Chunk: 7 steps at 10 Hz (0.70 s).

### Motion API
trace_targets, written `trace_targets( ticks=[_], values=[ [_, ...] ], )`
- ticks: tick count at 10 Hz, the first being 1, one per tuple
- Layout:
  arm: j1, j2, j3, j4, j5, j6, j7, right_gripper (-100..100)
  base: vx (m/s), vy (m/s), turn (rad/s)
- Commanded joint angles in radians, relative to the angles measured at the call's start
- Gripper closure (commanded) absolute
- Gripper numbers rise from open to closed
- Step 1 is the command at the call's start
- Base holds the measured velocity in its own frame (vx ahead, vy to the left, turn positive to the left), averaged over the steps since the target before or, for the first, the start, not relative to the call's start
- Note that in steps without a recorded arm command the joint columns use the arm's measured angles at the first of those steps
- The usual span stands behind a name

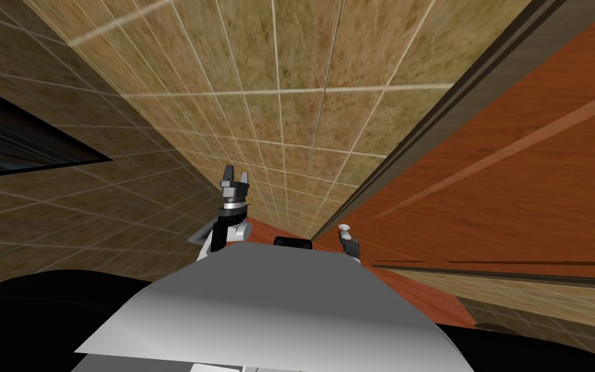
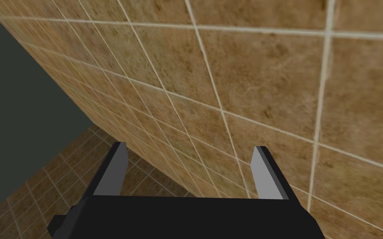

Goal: Pull the door open

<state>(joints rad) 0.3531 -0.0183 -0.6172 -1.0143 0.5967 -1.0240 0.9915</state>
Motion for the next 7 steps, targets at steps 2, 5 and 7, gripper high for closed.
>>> trace_targets(
  ticks=[2, 5, 7],
  values=[
    [0.001, -0.001, 0.000, -0.002, 0.001, 0.000, -0.001, 100, -0.020, 0.020, 0.010],
    [0.001, -0.001, 0.000, -0.002, 0.001, 0.000, -0.001, 100, -0.014, 0.004, -0.005],
    [-0.003, -0.002, 0.011, 0.006, -0.006, 0.002, -0.030, 100, -0.006, 0.001, 0.012]
  ],
)
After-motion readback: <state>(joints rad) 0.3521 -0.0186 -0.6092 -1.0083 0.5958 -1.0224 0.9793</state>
